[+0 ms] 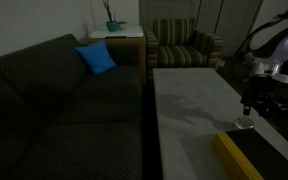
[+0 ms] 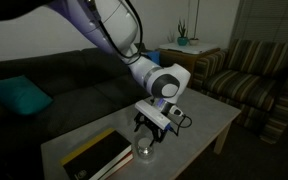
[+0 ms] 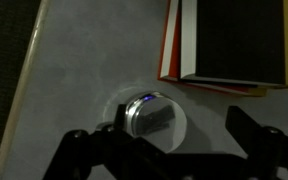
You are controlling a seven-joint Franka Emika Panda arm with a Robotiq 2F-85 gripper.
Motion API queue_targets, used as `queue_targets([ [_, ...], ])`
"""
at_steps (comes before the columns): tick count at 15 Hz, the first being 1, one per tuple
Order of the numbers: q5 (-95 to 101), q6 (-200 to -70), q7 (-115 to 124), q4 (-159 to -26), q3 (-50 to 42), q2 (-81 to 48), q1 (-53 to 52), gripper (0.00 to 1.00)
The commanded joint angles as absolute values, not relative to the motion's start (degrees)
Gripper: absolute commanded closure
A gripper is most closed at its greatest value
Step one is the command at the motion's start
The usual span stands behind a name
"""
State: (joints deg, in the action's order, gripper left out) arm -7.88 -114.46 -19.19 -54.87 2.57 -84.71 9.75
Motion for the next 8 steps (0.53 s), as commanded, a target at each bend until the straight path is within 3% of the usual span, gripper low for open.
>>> queue_targets([
  [1,-6.1,-117.1,-18.1,-54.8,2.0,-85.2,9.7,0.0],
  [8,-5.7,-116.4,-16.0,-54.5,1.7,-85.2,9.0,0.0],
])
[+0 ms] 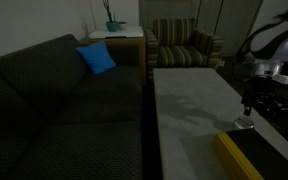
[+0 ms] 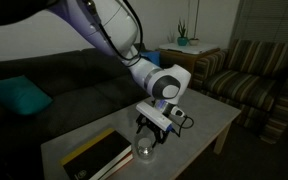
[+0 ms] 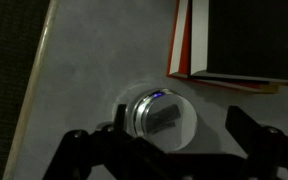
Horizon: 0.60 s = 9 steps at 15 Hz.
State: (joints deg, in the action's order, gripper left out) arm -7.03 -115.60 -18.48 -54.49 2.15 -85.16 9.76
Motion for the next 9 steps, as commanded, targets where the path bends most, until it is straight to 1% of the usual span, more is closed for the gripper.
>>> queue_targets([
  [1,-5.3,-117.6,-13.3,-54.7,0.7,-85.1,7.7,0.0],
  [9,-0.6,-121.0,-0.9,-58.0,-2.7,-85.2,1.9,0.0],
])
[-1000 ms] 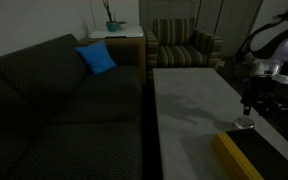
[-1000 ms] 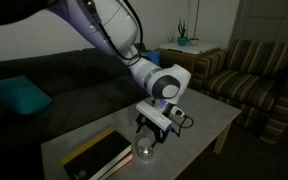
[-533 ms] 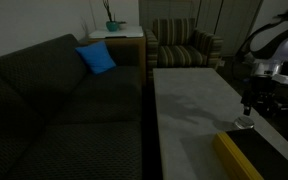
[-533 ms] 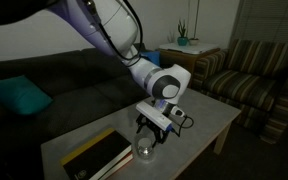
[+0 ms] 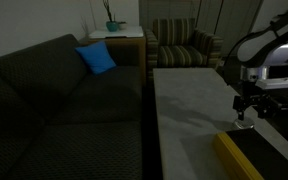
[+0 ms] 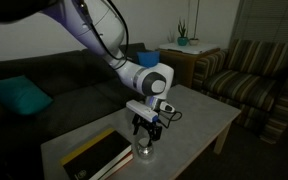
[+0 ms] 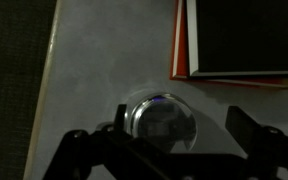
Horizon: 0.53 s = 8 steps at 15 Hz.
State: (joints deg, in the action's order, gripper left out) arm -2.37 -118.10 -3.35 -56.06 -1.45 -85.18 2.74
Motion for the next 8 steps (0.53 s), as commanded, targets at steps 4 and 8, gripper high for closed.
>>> queue_targets([
  [4,-0.3,-125.4,-2.3,-60.6,-2.1,-85.2,3.4,0.0],
  [8,-0.4,-123.7,-2.1,-59.8,-1.9,-85.2,3.5,0.0],
])
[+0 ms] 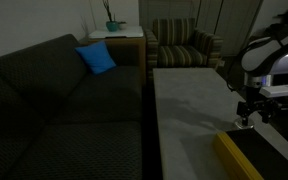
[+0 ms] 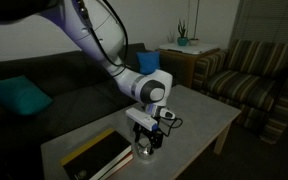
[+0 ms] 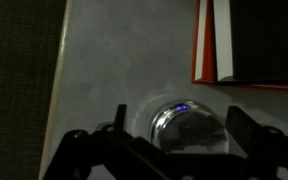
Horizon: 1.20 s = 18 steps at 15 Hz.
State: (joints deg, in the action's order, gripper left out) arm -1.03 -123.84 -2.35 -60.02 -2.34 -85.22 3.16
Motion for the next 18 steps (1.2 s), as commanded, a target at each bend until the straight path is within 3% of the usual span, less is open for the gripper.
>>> queue_targets([
  [1,-0.5,-123.7,-2.2,-59.9,-1.9,-85.2,3.6,0.0],
  [18,1.4,-141.0,3.9,-66.5,-4.5,-85.2,0.4,0.0],
])
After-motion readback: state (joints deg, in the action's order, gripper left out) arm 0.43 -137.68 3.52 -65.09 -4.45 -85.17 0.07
